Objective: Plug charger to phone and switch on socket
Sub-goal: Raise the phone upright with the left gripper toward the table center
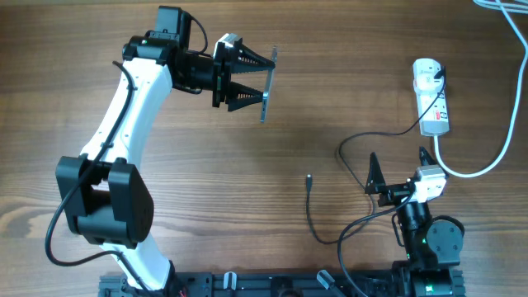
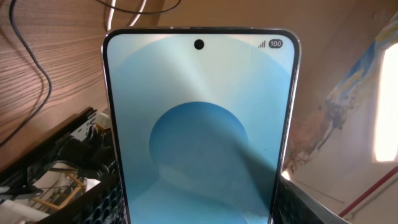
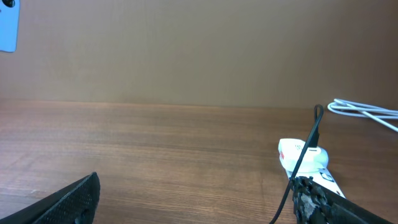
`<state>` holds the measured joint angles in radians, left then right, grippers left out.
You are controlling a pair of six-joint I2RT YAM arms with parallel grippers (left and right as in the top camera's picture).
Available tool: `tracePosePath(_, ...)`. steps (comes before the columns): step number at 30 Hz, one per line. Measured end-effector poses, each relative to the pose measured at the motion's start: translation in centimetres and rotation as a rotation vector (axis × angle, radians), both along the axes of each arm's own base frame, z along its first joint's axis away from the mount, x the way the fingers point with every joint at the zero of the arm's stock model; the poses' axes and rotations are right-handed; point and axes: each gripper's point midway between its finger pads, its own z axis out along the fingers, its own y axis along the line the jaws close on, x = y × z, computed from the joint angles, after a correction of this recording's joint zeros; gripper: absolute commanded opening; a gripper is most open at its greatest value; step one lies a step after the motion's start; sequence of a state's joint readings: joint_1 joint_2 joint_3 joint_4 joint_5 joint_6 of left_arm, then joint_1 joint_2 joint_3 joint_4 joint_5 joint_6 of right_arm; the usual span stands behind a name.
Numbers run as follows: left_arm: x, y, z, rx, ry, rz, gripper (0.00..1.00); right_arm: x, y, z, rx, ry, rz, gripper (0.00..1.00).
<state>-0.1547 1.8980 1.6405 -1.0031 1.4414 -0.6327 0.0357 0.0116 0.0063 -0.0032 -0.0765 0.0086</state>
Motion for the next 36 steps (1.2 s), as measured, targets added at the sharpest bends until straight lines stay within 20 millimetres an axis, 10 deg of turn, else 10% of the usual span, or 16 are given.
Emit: tracePosePath(36,1.3,2.9,0.7,-0.027,0.193,0.084,0.63,0.0,0.0,0.0,0.0,0.0,0.0,1.0)
